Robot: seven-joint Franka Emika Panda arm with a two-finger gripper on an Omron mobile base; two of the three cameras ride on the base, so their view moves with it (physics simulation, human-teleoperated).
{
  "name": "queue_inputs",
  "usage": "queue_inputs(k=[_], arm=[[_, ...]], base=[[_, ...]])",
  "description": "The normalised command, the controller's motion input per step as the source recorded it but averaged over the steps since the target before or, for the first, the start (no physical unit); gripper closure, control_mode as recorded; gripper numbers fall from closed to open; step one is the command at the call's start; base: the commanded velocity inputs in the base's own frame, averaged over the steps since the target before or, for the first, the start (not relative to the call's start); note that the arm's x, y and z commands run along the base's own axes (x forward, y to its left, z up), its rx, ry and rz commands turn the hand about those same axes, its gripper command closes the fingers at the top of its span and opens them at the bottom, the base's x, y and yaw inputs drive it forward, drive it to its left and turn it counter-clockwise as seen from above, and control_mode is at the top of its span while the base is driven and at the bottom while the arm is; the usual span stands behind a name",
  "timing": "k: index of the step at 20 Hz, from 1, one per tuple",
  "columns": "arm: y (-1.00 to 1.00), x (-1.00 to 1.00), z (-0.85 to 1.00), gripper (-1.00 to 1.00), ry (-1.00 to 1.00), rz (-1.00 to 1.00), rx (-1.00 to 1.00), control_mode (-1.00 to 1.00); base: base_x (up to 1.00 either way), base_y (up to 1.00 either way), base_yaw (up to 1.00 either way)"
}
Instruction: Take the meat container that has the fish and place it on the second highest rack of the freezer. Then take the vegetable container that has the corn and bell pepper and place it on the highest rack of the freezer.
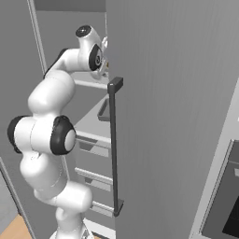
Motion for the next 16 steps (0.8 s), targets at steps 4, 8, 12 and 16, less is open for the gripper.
queue_inputs(k=[4,8,12,16], arm=[[0.10,-0.93,0.16,-1.00,-0.31,0.00,-0.05,-1.00],[0.00,-0.98,-0.09,-1.00,-0.35,0.00,-0.03,-1.00],[0.01,-0.96,0.51,-1.00,-0.18,0.00,0.00,-1.00],[0.33,-0.84,0.87,-1.00,-0.03,0.00,0.00,-1.00]], base=[[0.00,0.00,0.00],[0.00,0.00,0.00],[0.00,0.00,0.00],[0.00,0.00,0.00]])
